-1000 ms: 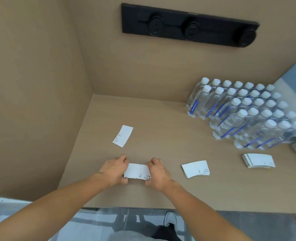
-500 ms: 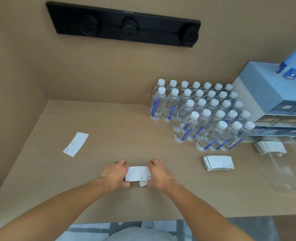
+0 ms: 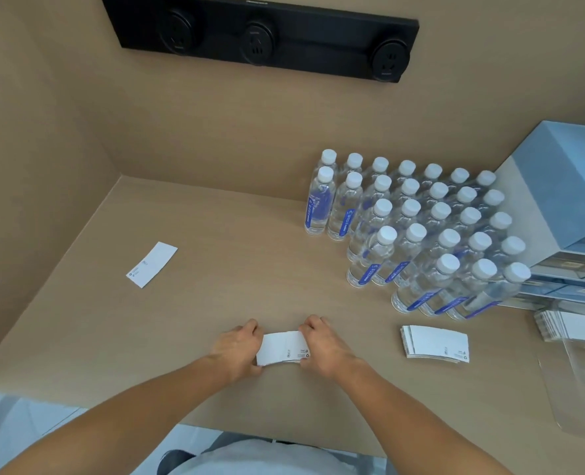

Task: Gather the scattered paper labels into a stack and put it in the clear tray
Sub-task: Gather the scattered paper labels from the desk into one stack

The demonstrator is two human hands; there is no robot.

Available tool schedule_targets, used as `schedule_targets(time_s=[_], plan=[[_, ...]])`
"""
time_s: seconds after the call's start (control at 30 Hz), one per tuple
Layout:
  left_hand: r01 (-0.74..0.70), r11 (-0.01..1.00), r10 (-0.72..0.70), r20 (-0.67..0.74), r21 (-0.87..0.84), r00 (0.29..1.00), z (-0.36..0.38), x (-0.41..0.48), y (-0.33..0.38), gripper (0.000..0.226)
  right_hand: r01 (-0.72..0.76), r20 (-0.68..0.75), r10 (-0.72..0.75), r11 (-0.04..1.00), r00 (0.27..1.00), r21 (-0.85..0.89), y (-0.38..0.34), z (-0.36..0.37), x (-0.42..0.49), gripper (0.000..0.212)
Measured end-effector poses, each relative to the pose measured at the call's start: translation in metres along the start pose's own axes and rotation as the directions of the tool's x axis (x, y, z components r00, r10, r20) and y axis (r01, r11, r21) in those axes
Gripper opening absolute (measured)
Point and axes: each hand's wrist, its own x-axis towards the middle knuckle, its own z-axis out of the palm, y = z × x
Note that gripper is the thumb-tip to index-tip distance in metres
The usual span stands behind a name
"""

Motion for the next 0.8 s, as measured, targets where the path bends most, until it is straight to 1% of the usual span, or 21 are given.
schedule_targets(time_s=[0.17, 0.27, 0.4, 0.63, 0.8], plan=[[0.03, 0.999, -0.03, 0.0, -0.017, 1.0, 0.0017, 0.0007, 0.0046, 0.048, 0.052, 0.029, -0.052, 0.998, 0.998, -0.024, 0.0045, -0.0038, -0.0002, 0.044], [0.037, 0.999, -0.037, 0.001, -0.022, 0.999, 0.0022, 0.0018, 0.0065, 0.046, 0.03, 0.051, -0.028, 0.999, 0.998, -0.038, 0.0051, -0.0052, 0.0, 0.042], [0.023, 0.999, -0.023, 0.009, -0.035, 1.0, 0.002, 0.0057, 0.005, 0.045, 0.006, 0.063, -0.004, 0.999, 0.998, -0.037, 0.003, -0.0061, -0.0005, 0.047], [0.019, 0.999, -0.019, 0.015, -0.047, 1.0, 0.0062, 0.0076, 0.0007, 0.046, -0.007, 0.063, 0.012, 0.998, 0.998, -0.067, -0.0004, -0.0035, -0.0028, 0.046], [0.007, 1.0, -0.007, 0.023, -0.008, 1.0, 0.0036, 0.009, 0.0009, 0.045, -0.01, 0.063, 0.015, 0.997, 0.998, -0.073, -0.0019, -0.0043, -0.0025, 0.042]])
